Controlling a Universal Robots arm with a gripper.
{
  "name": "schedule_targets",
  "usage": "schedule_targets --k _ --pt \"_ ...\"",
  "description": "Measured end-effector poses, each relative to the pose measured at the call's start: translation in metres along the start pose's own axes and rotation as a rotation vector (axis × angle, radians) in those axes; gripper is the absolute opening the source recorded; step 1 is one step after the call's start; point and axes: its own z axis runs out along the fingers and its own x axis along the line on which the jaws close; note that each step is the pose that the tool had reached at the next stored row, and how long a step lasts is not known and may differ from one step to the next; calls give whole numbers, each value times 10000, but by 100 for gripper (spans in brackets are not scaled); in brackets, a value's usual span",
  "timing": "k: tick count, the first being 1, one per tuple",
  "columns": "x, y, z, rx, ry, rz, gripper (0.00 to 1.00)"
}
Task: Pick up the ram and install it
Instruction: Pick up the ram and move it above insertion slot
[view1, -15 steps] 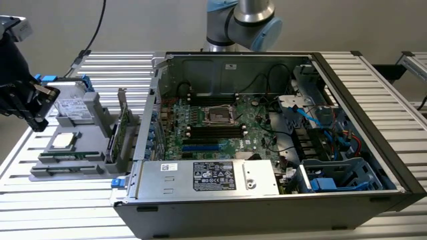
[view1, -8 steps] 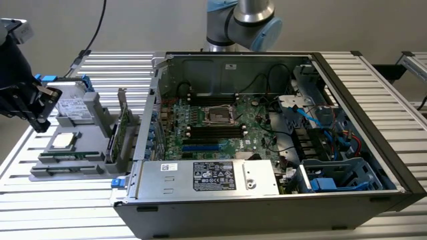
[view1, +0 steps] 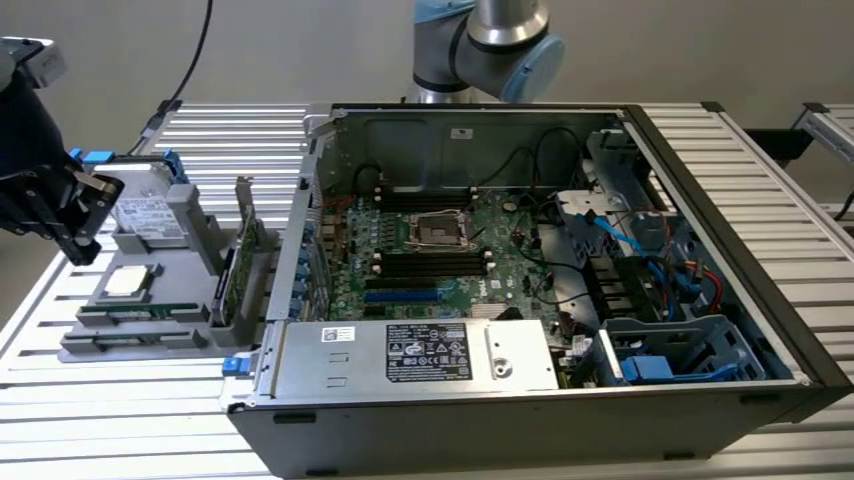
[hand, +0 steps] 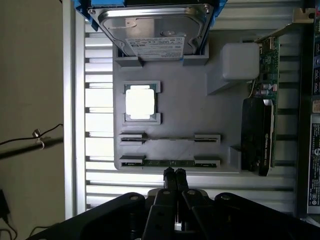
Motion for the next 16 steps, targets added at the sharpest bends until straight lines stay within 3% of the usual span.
schedule_targets --k 7,16 --pt "2 0 2 10 6 -193 10" --pt "1 -1 16 84 71 -1811 10"
